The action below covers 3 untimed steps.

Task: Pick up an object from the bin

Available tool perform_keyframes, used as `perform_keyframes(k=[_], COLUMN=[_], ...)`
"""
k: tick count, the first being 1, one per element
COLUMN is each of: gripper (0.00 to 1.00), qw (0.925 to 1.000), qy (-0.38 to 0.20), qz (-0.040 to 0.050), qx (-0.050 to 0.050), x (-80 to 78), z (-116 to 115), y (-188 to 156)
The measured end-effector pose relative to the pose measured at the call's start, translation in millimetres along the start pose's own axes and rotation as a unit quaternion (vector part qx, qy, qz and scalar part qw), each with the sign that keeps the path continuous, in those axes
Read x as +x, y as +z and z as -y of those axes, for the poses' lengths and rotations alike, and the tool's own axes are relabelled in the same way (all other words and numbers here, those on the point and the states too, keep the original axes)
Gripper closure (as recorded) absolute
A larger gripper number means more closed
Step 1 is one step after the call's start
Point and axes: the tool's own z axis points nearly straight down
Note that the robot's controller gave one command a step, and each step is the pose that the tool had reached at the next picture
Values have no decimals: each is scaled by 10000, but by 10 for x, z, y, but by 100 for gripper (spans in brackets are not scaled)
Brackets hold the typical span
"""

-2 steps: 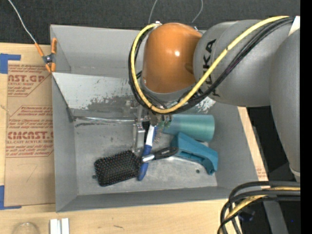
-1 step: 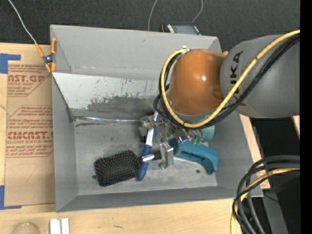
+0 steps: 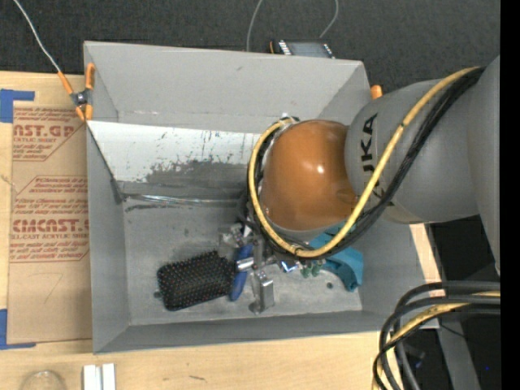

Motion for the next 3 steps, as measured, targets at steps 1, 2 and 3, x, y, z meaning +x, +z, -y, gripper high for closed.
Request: perform_keyframes(k=[1,2,3], gripper=[0,0,0], qw=[10000,9996,9993], qy=[21,281,380], qz=[12,-3,-11], qx=[-3,-10,-21], x=[-232,-215,-173], z=[80,335,238], y=[142,619,855])
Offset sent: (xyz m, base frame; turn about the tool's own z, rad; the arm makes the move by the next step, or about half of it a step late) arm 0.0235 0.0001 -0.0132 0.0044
